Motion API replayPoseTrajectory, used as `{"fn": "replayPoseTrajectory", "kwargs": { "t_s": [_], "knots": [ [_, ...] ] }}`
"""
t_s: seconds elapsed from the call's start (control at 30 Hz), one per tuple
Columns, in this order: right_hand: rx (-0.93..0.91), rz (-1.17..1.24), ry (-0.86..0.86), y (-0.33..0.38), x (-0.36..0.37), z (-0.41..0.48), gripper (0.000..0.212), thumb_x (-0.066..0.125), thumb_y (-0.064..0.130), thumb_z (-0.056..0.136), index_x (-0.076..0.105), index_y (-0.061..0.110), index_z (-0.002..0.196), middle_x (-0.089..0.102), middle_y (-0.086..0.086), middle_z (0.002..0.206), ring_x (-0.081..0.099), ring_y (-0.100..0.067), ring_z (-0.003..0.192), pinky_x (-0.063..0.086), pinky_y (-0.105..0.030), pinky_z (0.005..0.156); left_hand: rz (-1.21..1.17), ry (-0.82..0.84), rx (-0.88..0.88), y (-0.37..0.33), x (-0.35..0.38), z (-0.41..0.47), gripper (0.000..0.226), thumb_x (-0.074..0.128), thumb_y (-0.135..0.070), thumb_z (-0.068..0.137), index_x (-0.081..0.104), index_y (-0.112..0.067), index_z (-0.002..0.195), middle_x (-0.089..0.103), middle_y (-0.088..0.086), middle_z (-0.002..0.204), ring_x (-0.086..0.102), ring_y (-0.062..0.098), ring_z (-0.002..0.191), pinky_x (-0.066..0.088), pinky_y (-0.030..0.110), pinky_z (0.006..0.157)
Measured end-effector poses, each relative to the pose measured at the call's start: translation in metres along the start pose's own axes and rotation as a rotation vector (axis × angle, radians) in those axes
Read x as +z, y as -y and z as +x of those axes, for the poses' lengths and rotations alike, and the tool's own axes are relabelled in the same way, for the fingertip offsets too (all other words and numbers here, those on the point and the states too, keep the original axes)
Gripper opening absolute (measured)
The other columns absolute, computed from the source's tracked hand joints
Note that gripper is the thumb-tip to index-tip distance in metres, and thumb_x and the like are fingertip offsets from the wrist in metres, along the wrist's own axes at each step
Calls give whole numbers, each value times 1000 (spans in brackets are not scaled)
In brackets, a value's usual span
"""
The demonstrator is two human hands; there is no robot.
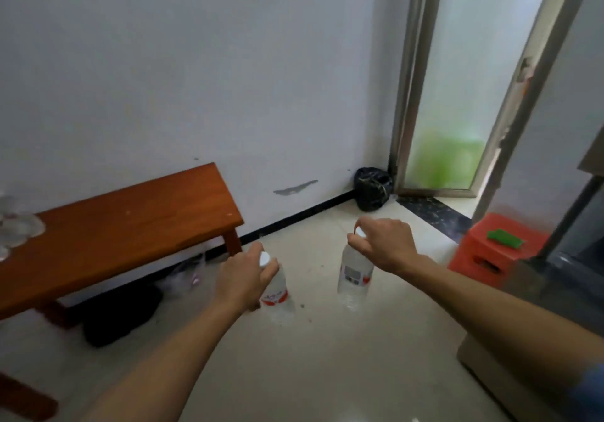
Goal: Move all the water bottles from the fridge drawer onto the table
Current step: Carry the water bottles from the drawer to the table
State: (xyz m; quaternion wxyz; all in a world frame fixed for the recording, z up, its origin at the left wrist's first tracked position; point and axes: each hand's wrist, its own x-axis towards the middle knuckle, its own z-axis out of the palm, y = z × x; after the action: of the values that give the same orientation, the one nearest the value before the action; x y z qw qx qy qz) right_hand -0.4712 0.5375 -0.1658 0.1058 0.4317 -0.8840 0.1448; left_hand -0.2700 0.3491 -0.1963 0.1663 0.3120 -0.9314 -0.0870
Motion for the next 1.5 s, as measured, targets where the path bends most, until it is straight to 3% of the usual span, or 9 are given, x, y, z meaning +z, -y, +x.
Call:
{"fn": "replayPoseTrajectory", "kwargs": {
  "t_s": [0.13, 0.23, 0.37, 0.5, 0.63, 0.8, 1.0, 1.27, 1.5],
  "knots": [
    [-96, 80, 28, 119, 43, 47, 35, 47, 54, 91, 58, 21, 94, 64, 2, 84, 53, -16, 67, 35, -24, 54, 3, -22, -115, 113, -44, -13, 23, 49, -48, 91, 47, -25, 90, 55, -7, 76, 53, 8, 63, 37, 23, 50],
    [-147, 128, 72, 208, 72, 74, 32, 48, 54, 92, 52, 22, 95, 59, 6, 78, 52, -11, 63, 31, -20, 52, 66, -50, -194, 192, -78, -22, 25, 48, -48, 90, 46, -24, 87, 58, -4, 73, 56, 15, 65, 48, 34, 57],
    [-260, 179, 105, 300, 108, 107, 30, 45, 56, 92, 46, 27, 91, 56, 10, 72, 53, -7, 59, 35, -20, 51, 118, -54, -313, 284, -107, -36, 29, 47, -50, 91, 45, -21, 87, 57, -3, 69, 55, 17, 62, 40, 32, 53],
    [-396, 189, 118, 378, 141, 150, 37, 42, 61, 90, 47, 26, 81, 54, 11, 66, 54, -7, 54, 47, -23, 52, 69, -85, -460, 362, -120, -45, 30, 46, -50, 91, 46, -20, 88, 58, -1, 67, 57, 18, 62, 49, 38, 59],
    [-547, 202, 137, 451, 178, 193, 36, 45, 57, 93, 49, 24, 80, 50, 10, 60, 48, -8, 50, 30, -20, 44, 51, -104, -562, 429, -121, -44, 28, 49, -48, 92, 47, -20, 85, 56, -3, 69, 56, 14, 62, 43, 34, 57],
    [-651, 141, 171, 538, 235, 266, 39, 39, 58, 95, 49, 21, 85, 48, 8, 62, 41, -8, 49, 28, -22, 43, 86, -99, -653, 516, -123, -11, 27, 47, -48, 92, 48, -22, 89, 58, -5, 74, 54, 10, 66, 30, 24, 51],
    [-720, 185, 205, 641, 275, 359, 41, 41, 58, 94, 54, 19, 98, 43, 12, 61, 39, -3, 48, 26, -20, 42, 83, -140, -786, 604, -139, 37, 28, 45, -52, 93, 44, -24, 91, 59, -5, 75, 59, 11, 68, 49, 29, 62],
    [-742, 172, 238, 753, 326, 432, 42, 41, 59, 93, 55, 20, 100, 54, 10, 69, 46, -4, 52, 32, -18, 43, 139, -168, -842, 721, -156, 88, 26, 46, -53, 93, 45, -27, 92, 58, -10, 79, 59, 5, 71, 51, 22, 67],
    [-661, 122, 238, 838, 382, 492, 43, 40, 59, 94, 57, 21, 107, 55, 10, 74, 47, -2, 54, 33, -16, 46, 111, -68, -724, 854, -156, 147, 32, 44, -55, 93, 49, -27, 107, 62, -10, 88, 60, 6, 74, 48, 19, 65]
  ]
}}
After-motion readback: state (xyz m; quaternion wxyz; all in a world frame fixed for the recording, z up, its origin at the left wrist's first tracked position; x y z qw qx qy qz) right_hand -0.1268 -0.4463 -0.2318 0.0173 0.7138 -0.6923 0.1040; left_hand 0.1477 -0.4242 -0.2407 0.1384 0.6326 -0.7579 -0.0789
